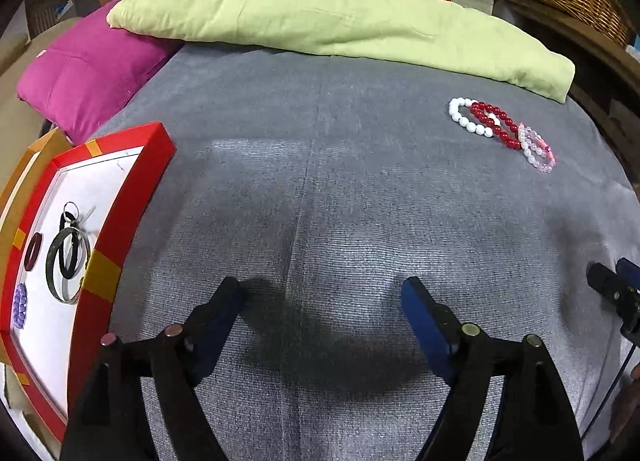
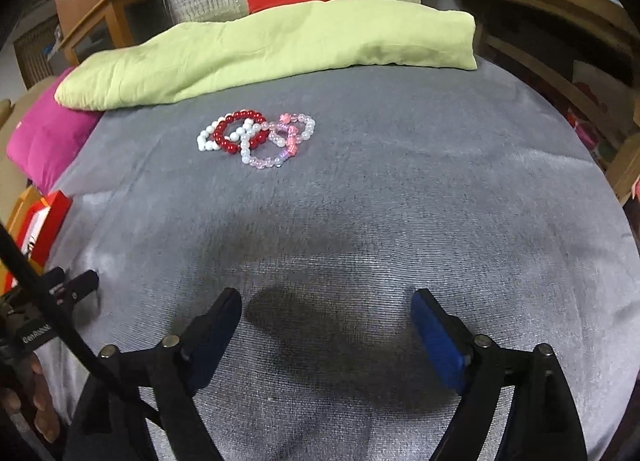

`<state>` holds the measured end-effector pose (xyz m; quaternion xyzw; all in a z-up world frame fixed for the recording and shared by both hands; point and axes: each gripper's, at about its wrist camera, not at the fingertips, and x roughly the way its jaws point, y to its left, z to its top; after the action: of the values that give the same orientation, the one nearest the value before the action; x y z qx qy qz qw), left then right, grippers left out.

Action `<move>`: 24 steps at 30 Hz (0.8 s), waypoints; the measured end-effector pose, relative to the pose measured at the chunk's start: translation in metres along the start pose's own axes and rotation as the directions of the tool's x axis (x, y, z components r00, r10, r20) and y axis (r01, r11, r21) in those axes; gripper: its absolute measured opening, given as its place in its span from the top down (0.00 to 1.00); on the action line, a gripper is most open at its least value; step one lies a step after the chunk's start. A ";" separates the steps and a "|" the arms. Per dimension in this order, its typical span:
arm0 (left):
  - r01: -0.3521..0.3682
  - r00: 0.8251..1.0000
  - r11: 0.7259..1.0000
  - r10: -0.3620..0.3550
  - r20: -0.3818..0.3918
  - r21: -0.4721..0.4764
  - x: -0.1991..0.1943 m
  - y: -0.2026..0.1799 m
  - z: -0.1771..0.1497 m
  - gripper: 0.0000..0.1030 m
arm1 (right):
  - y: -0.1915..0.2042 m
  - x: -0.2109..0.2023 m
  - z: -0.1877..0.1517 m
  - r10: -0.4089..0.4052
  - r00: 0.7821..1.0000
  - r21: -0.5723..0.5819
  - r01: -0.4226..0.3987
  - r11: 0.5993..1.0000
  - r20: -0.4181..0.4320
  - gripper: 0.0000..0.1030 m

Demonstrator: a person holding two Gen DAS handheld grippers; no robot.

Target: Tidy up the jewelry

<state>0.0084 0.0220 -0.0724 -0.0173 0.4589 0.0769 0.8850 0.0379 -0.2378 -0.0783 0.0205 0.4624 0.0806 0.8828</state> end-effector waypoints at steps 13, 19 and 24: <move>-0.019 1.000 0.999 0.019 -0.004 -0.041 0.007 0.007 -0.003 0.03 | 0.006 0.005 -0.006 -0.033 0.999 -0.046 0.032 0.998 -0.016 0.00; -0.028 1.000 0.999 0.028 0.002 -0.041 0.006 0.008 -0.005 0.01 | 0.006 0.005 -0.006 -0.037 0.999 -0.054 0.036 0.998 -0.015 0.00; -0.032 0.999 0.999 0.033 0.007 -0.040 0.005 0.007 -0.007 0.00 | 0.007 0.005 -0.007 -0.039 0.999 -0.059 0.038 0.998 -0.012 0.00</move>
<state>0.0044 0.0289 -0.0806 -0.0274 0.4539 0.1006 0.8849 0.0343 -0.2303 -0.0854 -0.0149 0.4660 0.0771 0.8813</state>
